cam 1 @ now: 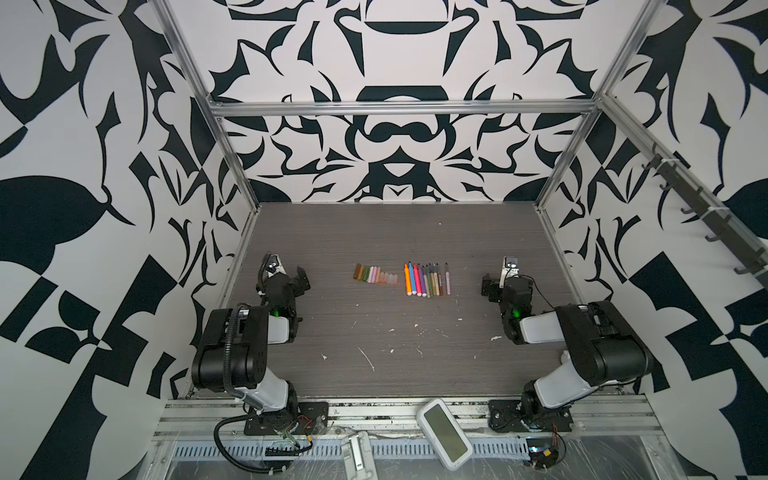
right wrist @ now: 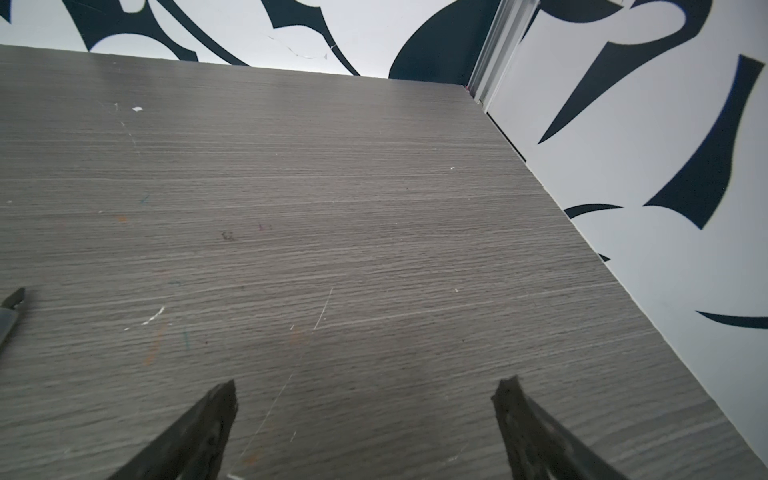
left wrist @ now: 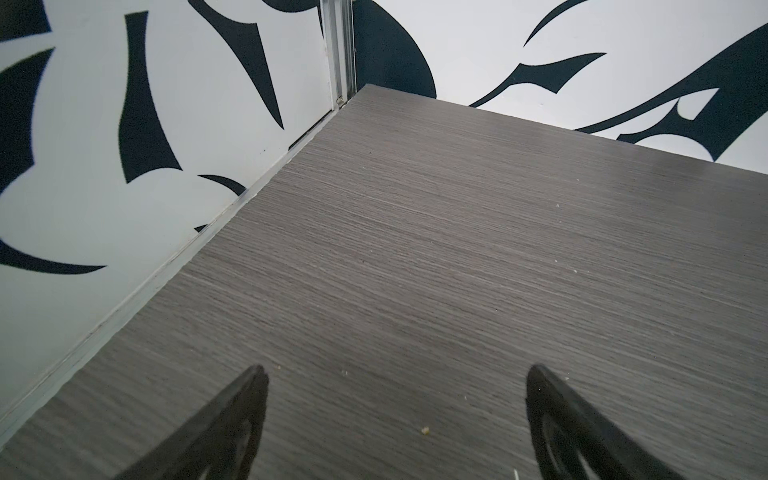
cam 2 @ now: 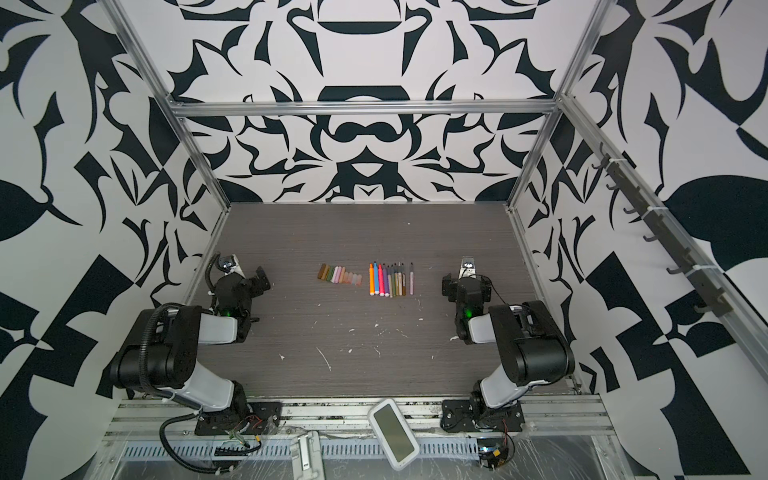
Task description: Open the pen caps
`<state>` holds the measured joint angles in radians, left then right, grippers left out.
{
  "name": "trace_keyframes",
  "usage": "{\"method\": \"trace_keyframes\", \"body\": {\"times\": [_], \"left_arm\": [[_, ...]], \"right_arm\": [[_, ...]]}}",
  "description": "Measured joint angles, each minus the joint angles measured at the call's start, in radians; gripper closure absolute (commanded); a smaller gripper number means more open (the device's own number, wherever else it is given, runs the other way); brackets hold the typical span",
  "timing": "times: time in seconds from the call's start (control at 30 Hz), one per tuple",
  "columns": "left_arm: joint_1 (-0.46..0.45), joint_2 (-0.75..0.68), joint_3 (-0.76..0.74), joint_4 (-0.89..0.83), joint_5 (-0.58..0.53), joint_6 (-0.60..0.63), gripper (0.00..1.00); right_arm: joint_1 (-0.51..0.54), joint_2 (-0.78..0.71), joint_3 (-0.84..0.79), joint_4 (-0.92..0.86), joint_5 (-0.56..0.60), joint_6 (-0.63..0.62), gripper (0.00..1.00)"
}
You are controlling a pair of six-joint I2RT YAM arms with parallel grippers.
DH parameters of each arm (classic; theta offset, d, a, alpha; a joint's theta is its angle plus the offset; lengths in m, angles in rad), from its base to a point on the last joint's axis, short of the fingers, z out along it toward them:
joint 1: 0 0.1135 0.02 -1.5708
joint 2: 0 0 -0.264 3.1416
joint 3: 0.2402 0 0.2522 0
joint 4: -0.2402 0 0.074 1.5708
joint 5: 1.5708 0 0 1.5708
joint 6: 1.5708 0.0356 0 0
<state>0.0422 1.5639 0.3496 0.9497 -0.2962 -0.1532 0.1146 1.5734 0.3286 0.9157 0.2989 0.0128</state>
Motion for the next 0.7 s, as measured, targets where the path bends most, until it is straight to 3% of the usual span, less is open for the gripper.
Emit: {"method": "trace_keyframes", "body": {"times": [0.23, 0.37, 0.7], "left_arm": [[0.001, 0.000, 0.001, -0.003, 0.139, 0.061, 0.01], [0.003, 0.000, 0.005, -0.011, 0.133, 0.061, 0.01], [0.003, 0.000, 0.005, -0.011, 0.167, 0.076, 0.01]], "right_arm": [[-0.018, 0.000, 0.000, -0.011, -0.055, -0.002, 0.00], [-0.023, 0.000, -0.001, -0.012, -0.138, -0.021, 0.00], [-0.028, 0.000, 0.000, -0.016, -0.171, -0.021, 0.00]]}}
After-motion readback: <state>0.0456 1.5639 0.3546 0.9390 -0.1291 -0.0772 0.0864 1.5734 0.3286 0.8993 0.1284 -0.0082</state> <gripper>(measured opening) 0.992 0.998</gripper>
